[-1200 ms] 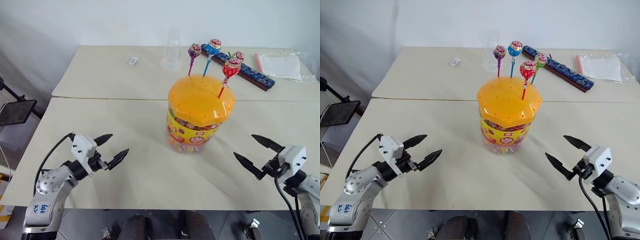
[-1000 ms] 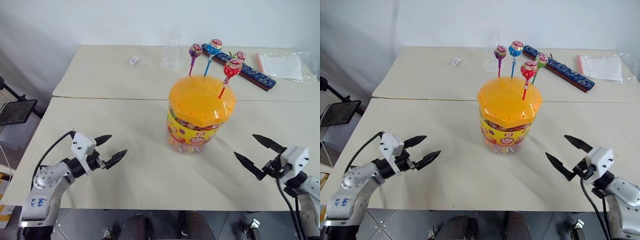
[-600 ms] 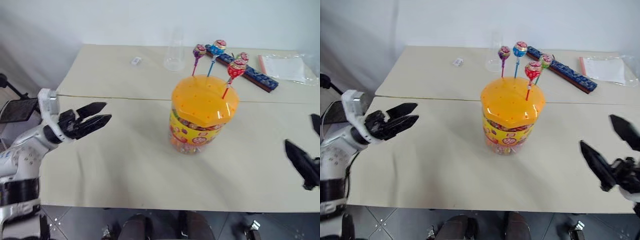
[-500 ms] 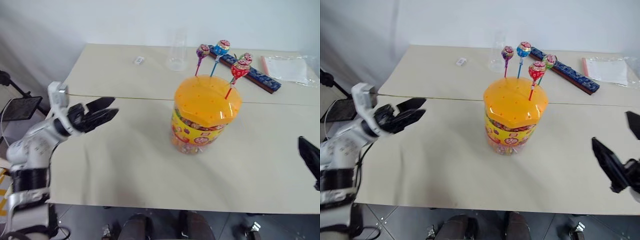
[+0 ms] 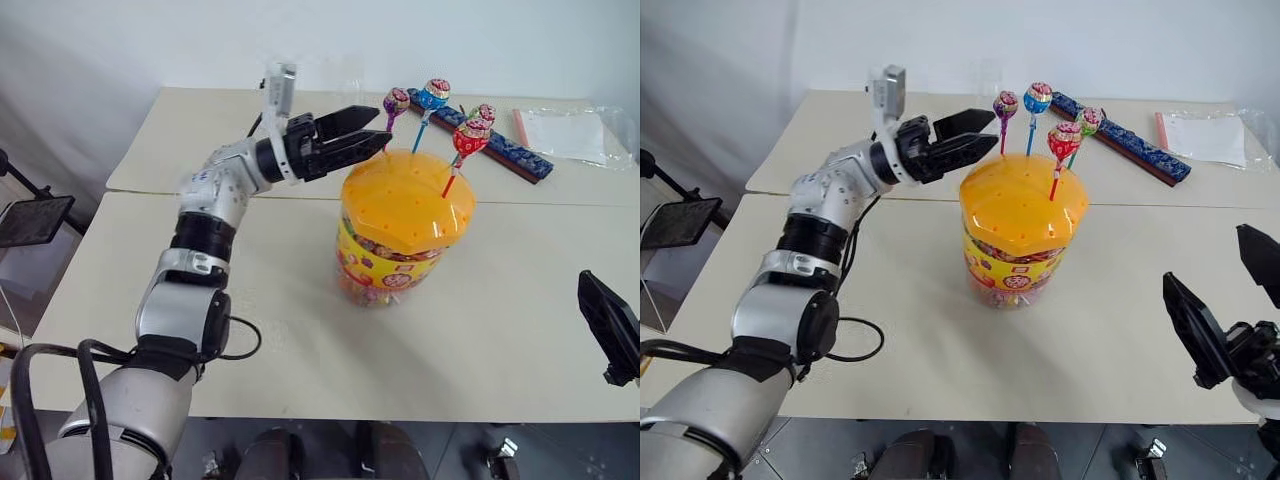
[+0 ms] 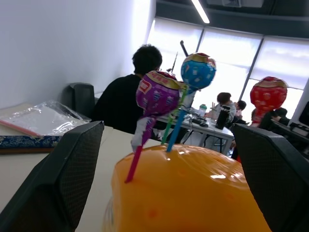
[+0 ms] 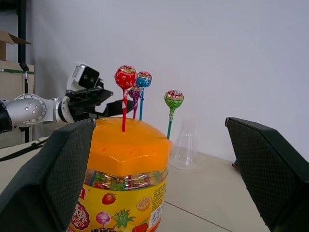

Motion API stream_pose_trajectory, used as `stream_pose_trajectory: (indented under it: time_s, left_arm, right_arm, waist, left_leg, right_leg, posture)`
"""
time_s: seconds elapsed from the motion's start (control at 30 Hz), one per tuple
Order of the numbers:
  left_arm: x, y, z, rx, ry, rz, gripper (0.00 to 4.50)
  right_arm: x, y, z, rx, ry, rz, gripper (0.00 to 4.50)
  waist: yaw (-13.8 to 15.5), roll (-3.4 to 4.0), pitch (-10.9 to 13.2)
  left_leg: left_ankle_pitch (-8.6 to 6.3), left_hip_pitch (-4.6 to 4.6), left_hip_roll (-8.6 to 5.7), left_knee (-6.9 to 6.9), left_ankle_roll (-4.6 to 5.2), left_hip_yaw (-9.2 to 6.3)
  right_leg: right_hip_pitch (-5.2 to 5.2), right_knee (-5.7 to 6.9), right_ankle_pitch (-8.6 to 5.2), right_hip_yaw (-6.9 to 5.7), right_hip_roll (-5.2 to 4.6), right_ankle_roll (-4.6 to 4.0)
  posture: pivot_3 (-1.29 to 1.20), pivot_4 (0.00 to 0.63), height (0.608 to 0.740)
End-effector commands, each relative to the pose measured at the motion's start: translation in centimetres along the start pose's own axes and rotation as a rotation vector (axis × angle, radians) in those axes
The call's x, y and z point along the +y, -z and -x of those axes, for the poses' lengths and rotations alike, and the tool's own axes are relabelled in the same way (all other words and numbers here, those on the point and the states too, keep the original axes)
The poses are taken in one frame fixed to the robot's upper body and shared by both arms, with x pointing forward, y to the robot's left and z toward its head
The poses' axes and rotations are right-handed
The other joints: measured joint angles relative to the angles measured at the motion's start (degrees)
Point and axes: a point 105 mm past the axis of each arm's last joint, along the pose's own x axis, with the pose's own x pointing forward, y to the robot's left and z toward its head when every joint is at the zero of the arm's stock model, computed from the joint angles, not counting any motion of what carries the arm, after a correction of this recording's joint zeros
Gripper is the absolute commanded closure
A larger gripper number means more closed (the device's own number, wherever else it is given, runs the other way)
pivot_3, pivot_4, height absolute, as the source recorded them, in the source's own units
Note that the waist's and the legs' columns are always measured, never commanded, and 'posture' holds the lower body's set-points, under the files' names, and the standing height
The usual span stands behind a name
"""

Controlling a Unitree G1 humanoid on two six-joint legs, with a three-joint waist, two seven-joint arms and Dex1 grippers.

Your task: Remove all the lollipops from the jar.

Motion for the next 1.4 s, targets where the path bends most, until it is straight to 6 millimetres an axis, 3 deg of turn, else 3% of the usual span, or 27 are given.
stream_pose_trajectory:
  time_s: [0.03, 0.17, 0.37, 0.47, 0.53, 0.63, 0.7, 0.83, 0.9, 0.97, 1.03, 1.1, 1.2, 1.3, 1.4]
  left_arm:
    - [0.4, -0.8, -1.3, 0.0, -0.02, -0.021, 0.4]
    - [0.6, -0.1, -1.9, 0.033, -0.026, 0.004, 1.51]
    - [-0.2, -0.8, -3.1, 0.003, 0.028, 0.021, 3.31]
    - [0.3, -1.0, -2.8, -0.027, -0.009, 0.013, 4.27]
    - [0.6, -1.9, -2.5, -0.095, -0.025, 0.03, 4.49]
    - [0.2, -6.2, -1.1, -0.37, 0.014, 0.097, 4.49]
    - [0.5, -8.2, 0.5, -0.491, -0.001, 0.152, 4.49]
    - [3.5, -6.6, 6.4, -0.312, -0.344, 0.064, 4.49]
    - [5.0, -4.1, 10.7, -0.036, -0.606, 0.063, 4.49]
    - [5.2, -2.5, 14.8, 0.179, -0.804, 0.078, 4.49]
    - [3.5, -2.0, 18.7, 0.304, -0.912, 0.112, 4.49]
    - [1.7, -1.0, 20.5, 0.412, -0.943, 0.133, 4.49]
    - [-2.6, 3.2, 24.9, 0.663, -1.002, 0.234, 4.49]
    - [-5.0, 6.0, 27.7, 0.775, -1.07, 0.295, 4.49]
    - [-6.1, 8.6, 29.7, 0.785, -1.114, 0.329, 4.49]
  right_arm:
    - [0.4, -0.7, -0.3, -0.028, 0.004, 0.03, 0.0]
    - [0.7, -0.8, -0.3, -0.03, 0.024, 0.041, 0.0]
    - [0.7, -0.9, -0.2, -0.023, 0.048, 0.051, 0.0]
    - [1.0, -0.9, -0.3, -0.022, 0.047, 0.048, 0.0]
    - [1.1, -0.8, -0.4, -0.023, 0.042, 0.043, 0.0]
    - [1.3, -0.9, -0.8, -0.038, 0.009, 0.03, 0.0]
    - [1.7, -0.9, -1.4, -0.054, -0.039, 0.009, 0.0]
    - [4.3, -0.6, -3.4, -0.026, -0.336, -0.067, 0.0]
    - [6.2, 0.1, -3.5, 0.04, -0.531, -0.097, 0.0]
    - [7.2, 0.6, -3.2, 0.087, -0.662, -0.115, 0.0]
    - [7.3, 1.2, -2.9, 0.113, -0.733, -0.126, 0.0]
    - [7.1, 1.9, -2.4, 0.132, -0.764, -0.119, 0.0]
    - [6.4, 3.1, -1.4, 0.175, -0.776, -0.127, 0.0]
    - [5.5, 3.8, -0.8, 0.195, -0.759, -0.111, 0.0]
    - [4.0, 4.0, 0.2, 0.235, -0.69, -0.072, 0.0]
  waist:
    - [0.1, -0.03, 0.0]
    - [0.5, -0.05, 0.0]
    - [0.4, -0.07, 0.0]
    - [0.3, -0.07, 0.0]
    - [0.3, -0.07, 0.0]
    - [0.2, -0.08, 0.0]
    - [0.0, -0.1, 0.1]
    - [-1.1, -0.09, 0.1]
    - [-1.3, -0.09, 0.1]
    - [-1.2, -0.12, 0.1]
    - [-1.1, -0.37, 0.2]
    - [-1.2, -0.62, 0.4]
    - [-0.3, -0.79, 0.4]
    - [0.4, -0.75, 0.4]
    - [0.9, -0.73, 0.4]
  left_leg:
    - [0.0, -0.01, 0.04, 0.01, 0.0, -0.01]
    - [0.01, -0.1, -0.05, 0.06, 0.08, -0.07]
    - [-0.01, -0.13, -0.06, 0.06, 0.12, -0.08]
    - [0.0, -0.12, -0.05, 0.06, 0.12, -0.08]
    - [0.0, -0.11, -0.02, 0.05, 0.12, -0.08]
    - [0.0, -0.13, -0.02, 0.06, 0.12, -0.09]
    - [0.0, -0.13, 0.0, 0.06, 0.12, -0.09]
    - [0.0, 0.05, -0.01, 0.04, 0.12, -0.02]
    - [0.01, 0.1, 0.03, 0.02, 0.09, -0.16]
    - [0.01, 0.09, -0.01, -0.01, 0.08, -0.12]
    - [0.02, 0.01, 0.02, 0.0, 0.07, -0.22]
    - [0.0, -0.1, 0.02, 0.01, 0.07, -0.24]
    - [-0.06, -0.12, -0.05, 0.1, 0.08, -0.49]
    - [-0.19, 0.02, -0.09, 0.12, 0.1, -0.53]
    - [-0.1, -0.09, -0.06, 0.26, -0.06, -0.83]
  right_leg:
    - [0.0, 0.01, 0.0, 0.0, -0.01, 0.0]
    - [0.01, -0.04, 0.0, -0.03, -0.14, 0.01]
    - [0.01, -0.05, 0.01, -0.06, -0.16, 0.02]
    - [0.0, -0.05, 0.01, -0.05, -0.15, 0.02]
    - [0.0, -0.04, 0.01, -0.06, -0.13, 0.02]
    - [-0.02, -0.03, 0.01, -0.05, -0.15, 0.02]
    - [-0.03, -0.02, 0.01, -0.04, -0.16, 0.02]
    - [0.0, 0.12, 0.01, 0.03, -0.18, 0.02]
    - [0.0, 0.31, 0.01, -0.07, -0.17, 0.02]
    - [-0.04, 0.34, 0.01, -0.02, -0.16, 0.02]
    - [-0.07, 0.35, 0.01, -0.11, -0.13, 0.02]
    - [-0.13, 0.33, 0.01, -0.1, -0.17, 0.02]
    - [-0.05, 0.37, 0.01, -0.11, -0.24, 0.02]
    - [0.1, 0.33, 0.01, 0.09, -0.29, 0.02]
    - [0.27, 0.1, -0.01, 0.36, -0.33, -0.01]
  posture:
    - [0.0, 0.15, 0.74]
    - [0.0, 0.15, 0.74]
    - [0.0, 0.15, 0.74]
    - [0.0, 0.15, 0.74]
    - [0.0, 0.15, 0.74]
    - [0.0, 0.15, 0.74]
    - [0.0, 0.15, 0.74]
    - [0.0, 0.15, 0.74]
    - [0.0, 0.15, 0.74]
    - [0.0, 0.15, 0.74]
    - [0.0, 0.15, 0.74]
    - [0.0, 0.15, 0.74]
    - [0.0, 0.15, 0.74]
    - [0.0, 0.15, 0.74]
    - [0.0, 0.15, 0.74]
